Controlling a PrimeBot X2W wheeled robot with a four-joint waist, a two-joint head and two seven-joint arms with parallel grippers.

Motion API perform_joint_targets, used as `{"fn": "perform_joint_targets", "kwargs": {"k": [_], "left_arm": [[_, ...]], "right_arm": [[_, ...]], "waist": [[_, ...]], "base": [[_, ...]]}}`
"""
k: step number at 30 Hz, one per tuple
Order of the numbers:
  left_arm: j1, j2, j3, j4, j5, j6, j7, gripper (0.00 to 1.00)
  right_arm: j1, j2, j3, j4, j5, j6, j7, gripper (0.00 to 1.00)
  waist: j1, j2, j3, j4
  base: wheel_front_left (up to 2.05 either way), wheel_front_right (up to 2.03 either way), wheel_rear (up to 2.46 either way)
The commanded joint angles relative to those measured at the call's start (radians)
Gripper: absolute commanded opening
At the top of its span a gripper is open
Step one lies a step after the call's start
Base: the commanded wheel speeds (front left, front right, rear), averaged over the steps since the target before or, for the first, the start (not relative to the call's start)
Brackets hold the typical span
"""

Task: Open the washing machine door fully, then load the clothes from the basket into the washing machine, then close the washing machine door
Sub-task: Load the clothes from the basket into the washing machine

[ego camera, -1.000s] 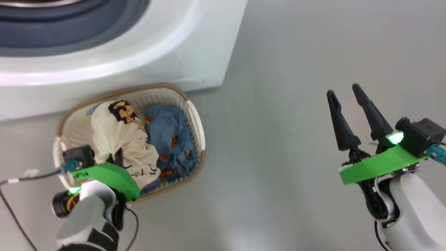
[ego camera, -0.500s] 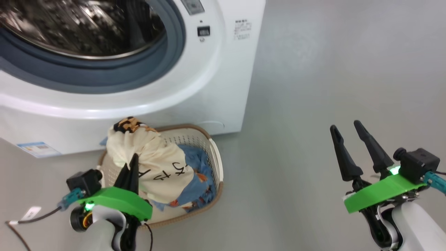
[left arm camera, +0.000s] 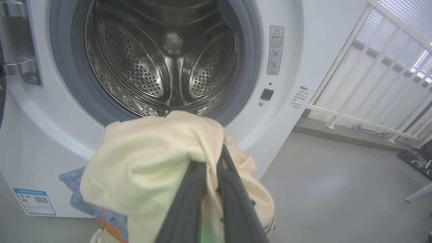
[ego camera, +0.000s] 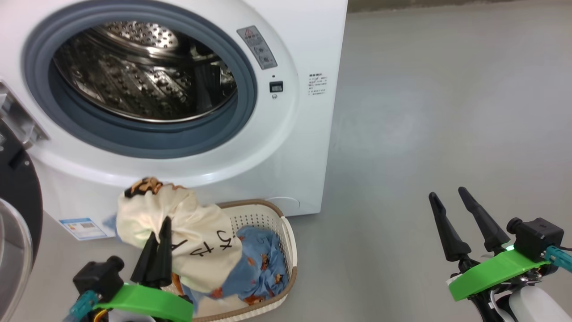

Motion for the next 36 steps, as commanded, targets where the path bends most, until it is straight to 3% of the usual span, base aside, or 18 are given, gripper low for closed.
{"fn": "perform_joint_targets", "kwargs": {"k": [1,4,22,36], "left_arm": [[-0.006,0.024,0.042,-0.05,0.017,0.012,-0.014,0.0],[0.032,0.014,0.058,-0.098,0.032,0.03,-0.014,0.0],[0.049,-0.019,0.097,-0.111,0.067,0.02,-0.014,0.0],[-0.246,-0.003,0.097,-0.029,0.089,0.007,-0.014,0.0]], "right_arm": [[0.005,-0.024,0.011,-0.029,0.004,0.006,-0.008,1.0],[0.013,-0.03,-0.003,-0.038,0.002,0.006,-0.008,1.0],[0.014,-0.038,0.001,-0.049,-0.001,0.006,-0.008,1.0],[-0.038,-0.045,0.0,-0.08,-0.008,0.006,-0.008,1.0]], "waist": [[0.0002,0.0,-0.022,0.002],[0.0002,0.0,-0.029,0.001],[0.0002,0.0,-0.024,0.003],[0.0002,0.0,0.111,-0.02]], "base": [[0.0,0.0,0.0],[0.0,0.0,0.0],[0.0,0.0,0.0],[0.0,0.0,0.0]]}}
